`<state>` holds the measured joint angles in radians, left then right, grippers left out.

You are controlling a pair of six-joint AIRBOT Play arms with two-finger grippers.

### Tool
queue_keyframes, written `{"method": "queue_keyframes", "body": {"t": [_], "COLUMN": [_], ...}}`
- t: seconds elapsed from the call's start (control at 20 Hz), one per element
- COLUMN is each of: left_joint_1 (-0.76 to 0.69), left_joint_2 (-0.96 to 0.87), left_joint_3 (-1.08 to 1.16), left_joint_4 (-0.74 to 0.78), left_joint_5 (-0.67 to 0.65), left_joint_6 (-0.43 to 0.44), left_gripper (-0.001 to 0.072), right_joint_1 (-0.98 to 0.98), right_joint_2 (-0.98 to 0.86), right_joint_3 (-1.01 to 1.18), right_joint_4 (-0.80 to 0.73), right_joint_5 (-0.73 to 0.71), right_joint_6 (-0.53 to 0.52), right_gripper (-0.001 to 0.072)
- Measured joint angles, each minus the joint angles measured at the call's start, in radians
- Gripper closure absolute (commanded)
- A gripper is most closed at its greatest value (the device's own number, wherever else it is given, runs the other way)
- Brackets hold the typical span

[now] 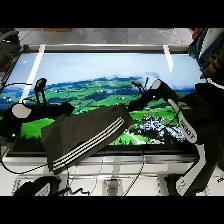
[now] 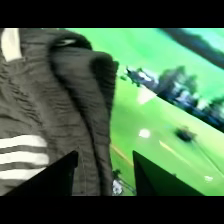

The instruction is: Fold the clothes and pants, and hang the long-sleeved shirts on hangers.

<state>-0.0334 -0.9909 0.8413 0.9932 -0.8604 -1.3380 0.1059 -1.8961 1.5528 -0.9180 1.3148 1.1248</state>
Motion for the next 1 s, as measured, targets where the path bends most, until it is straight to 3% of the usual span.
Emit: {"method": "queue_keyframes", "body": {"t": [0.2,0.3,0.75,0.9,0.95,1.0], "left_joint_1": [0.000,0.000,-0.003,-0.003,-0.003,-0.003], "left_joint_2": [0.000,0.000,0.000,0.000,0.000,0.000], "left_joint_3": [0.000,0.000,0.000,0.000,0.000,0.000], "left_joint_4": [0.007,0.008,0.003,0.002,0.002,0.002], "left_joint_5": [0.002,0.002,-0.001,-0.001,-0.001,-0.001], "left_joint_6": [0.000,0.000,0.000,0.000,0.000,0.000], "left_gripper": [0.0317,0.0317,0.0317,0.0317,0.0317,0.0317], "right_joint_1": [-0.111,-0.134,0.039,0.128,0.150,0.170], "right_joint_2": [-0.006,-0.020,-0.108,-0.116,-0.117,-0.119], "right_joint_3": [0.009,0.007,0.000,-0.001,-0.001,-0.001], "right_joint_4": [0.055,0.080,0.127,0.116,0.108,0.097], "right_joint_5": [0.040,0.050,0.098,0.054,0.039,0.019], "right_joint_6": [0.054,0.080,0.075,0.019,0.004,-0.010], "right_gripper": [0.0142,0.0044,0.0053,0.0281,0.0513,0.0673]}}
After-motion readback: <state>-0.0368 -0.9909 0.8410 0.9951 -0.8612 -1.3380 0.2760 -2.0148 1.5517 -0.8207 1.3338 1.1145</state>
